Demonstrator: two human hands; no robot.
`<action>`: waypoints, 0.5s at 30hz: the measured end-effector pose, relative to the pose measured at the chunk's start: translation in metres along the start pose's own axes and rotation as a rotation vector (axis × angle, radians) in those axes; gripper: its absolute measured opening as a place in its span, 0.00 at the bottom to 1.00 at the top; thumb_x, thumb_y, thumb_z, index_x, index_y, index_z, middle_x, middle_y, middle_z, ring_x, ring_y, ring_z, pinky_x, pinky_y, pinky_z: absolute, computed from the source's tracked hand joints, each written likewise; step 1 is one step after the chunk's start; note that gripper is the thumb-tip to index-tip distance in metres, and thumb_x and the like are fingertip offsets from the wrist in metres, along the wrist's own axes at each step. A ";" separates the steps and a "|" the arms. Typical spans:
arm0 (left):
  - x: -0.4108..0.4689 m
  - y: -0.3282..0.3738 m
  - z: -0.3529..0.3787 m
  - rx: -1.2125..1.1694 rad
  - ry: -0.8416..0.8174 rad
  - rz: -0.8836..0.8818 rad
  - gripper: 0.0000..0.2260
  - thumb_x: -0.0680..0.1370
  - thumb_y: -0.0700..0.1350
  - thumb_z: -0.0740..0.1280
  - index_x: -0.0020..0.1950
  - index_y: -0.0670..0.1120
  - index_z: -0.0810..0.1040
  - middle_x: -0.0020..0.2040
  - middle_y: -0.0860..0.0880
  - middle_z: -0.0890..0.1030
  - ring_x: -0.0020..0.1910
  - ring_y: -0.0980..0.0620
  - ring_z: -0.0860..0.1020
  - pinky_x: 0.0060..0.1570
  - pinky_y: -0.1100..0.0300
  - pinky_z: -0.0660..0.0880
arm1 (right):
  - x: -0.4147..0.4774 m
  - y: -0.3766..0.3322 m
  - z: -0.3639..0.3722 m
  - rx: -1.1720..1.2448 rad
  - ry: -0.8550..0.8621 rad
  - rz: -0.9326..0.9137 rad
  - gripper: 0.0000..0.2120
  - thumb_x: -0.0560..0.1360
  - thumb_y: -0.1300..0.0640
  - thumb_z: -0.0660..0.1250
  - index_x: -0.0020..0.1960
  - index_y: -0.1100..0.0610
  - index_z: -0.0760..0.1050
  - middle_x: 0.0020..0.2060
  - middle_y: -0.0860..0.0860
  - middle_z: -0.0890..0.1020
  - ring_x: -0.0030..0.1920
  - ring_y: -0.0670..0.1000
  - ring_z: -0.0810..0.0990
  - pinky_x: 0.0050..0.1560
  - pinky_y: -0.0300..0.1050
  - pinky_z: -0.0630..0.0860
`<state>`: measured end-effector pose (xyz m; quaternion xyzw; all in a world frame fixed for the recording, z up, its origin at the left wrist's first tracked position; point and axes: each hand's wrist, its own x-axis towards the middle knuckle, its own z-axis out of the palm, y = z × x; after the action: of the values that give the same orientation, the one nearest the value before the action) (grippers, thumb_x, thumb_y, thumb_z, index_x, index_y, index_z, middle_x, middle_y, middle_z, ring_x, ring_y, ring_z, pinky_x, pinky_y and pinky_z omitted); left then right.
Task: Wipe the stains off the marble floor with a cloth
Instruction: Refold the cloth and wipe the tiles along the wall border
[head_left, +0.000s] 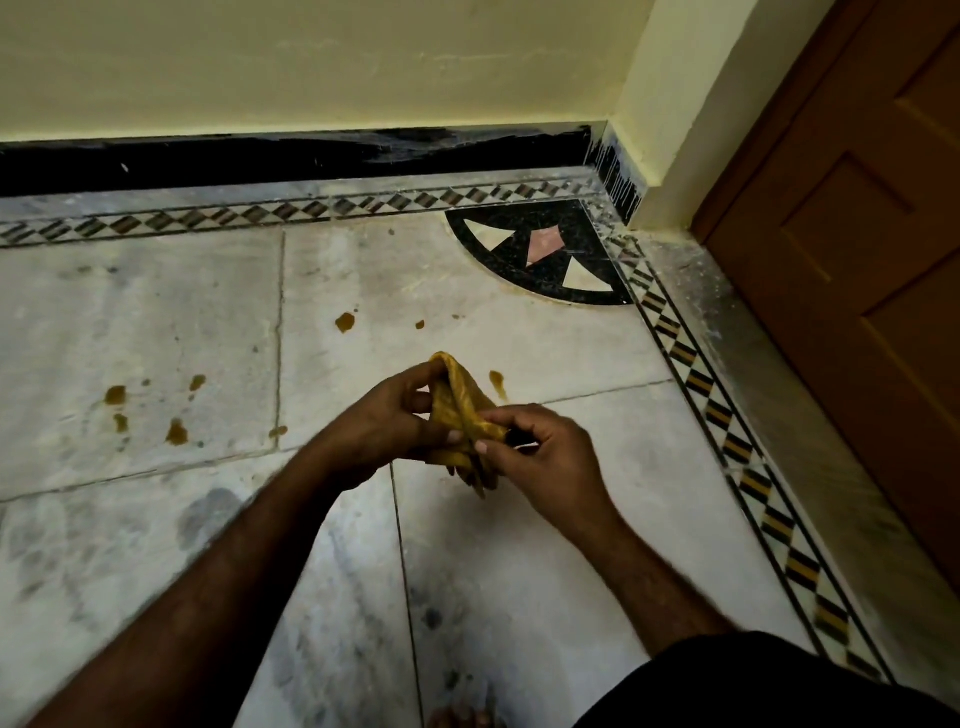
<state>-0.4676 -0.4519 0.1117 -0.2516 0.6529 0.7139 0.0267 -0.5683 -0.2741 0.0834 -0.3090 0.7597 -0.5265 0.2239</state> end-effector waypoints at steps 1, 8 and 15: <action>0.000 0.000 0.000 -0.016 -0.005 -0.003 0.23 0.76 0.30 0.70 0.63 0.54 0.75 0.54 0.42 0.86 0.49 0.43 0.86 0.47 0.50 0.84 | -0.004 0.000 0.006 -0.020 0.011 -0.028 0.13 0.72 0.63 0.77 0.56 0.53 0.86 0.47 0.48 0.85 0.45 0.43 0.84 0.47 0.42 0.82; 0.001 -0.003 0.007 0.057 0.080 0.036 0.21 0.78 0.43 0.73 0.69 0.53 0.72 0.56 0.44 0.84 0.49 0.47 0.86 0.42 0.54 0.82 | -0.024 -0.001 0.029 -0.167 -0.045 -0.177 0.16 0.74 0.61 0.74 0.61 0.57 0.84 0.53 0.45 0.80 0.52 0.34 0.78 0.53 0.25 0.74; -0.004 0.011 0.000 0.356 -0.154 0.042 0.26 0.77 0.37 0.70 0.68 0.61 0.70 0.54 0.48 0.83 0.48 0.48 0.83 0.38 0.56 0.81 | 0.019 0.002 -0.025 0.020 -0.097 -0.021 0.32 0.69 0.60 0.79 0.67 0.42 0.72 0.66 0.39 0.77 0.68 0.37 0.73 0.63 0.29 0.71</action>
<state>-0.4683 -0.4524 0.1235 -0.1738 0.7700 0.6048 0.1057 -0.5985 -0.2702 0.0895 -0.3399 0.7393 -0.5210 0.2578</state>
